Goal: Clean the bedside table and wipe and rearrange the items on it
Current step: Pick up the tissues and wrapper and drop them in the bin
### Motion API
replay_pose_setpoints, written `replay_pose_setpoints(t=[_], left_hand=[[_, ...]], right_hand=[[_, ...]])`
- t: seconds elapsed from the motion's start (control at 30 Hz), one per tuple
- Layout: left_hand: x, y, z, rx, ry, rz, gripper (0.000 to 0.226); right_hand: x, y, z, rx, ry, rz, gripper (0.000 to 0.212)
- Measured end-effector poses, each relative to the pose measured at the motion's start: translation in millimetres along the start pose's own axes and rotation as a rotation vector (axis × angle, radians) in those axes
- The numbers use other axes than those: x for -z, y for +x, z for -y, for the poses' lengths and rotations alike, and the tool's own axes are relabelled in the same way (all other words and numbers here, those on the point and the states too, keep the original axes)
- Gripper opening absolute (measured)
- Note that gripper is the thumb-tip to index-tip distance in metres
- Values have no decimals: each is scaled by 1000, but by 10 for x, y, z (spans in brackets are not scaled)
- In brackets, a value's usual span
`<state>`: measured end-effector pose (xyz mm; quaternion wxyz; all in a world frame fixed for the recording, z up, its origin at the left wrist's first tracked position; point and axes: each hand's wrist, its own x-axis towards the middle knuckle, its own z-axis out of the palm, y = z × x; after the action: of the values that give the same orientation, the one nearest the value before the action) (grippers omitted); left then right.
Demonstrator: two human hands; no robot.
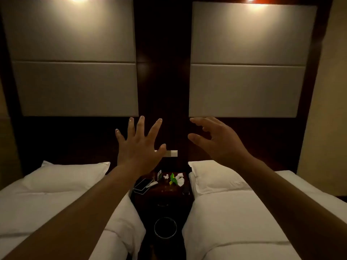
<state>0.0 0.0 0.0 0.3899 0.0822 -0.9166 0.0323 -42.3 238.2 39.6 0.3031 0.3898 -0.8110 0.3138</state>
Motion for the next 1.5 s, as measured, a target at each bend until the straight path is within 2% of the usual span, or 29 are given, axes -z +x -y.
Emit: replay_pose_setpoints(t=[0.37,0.63,0.87,1.23,1.5], left_hand=[[-847,207,514,17,14,54,80],[-1564,690,1119,-7,-42,93,77],[-2251,1034,1437,-20,-80,144,73],[-3658,1649,1534,36,-53,231,65],[-4682,1987,1516,102,-35,352,64]], right_hand=[[-905,387,-466,-66,-36,89,55],[-1774,932,-730,-151,-3,68,53],[-2421,1311,-1113,-218,-5,118,53],[-3380,1847,-2352,-276,85,166,51],[-4027,2193,-3332,-331,135,290,53]])
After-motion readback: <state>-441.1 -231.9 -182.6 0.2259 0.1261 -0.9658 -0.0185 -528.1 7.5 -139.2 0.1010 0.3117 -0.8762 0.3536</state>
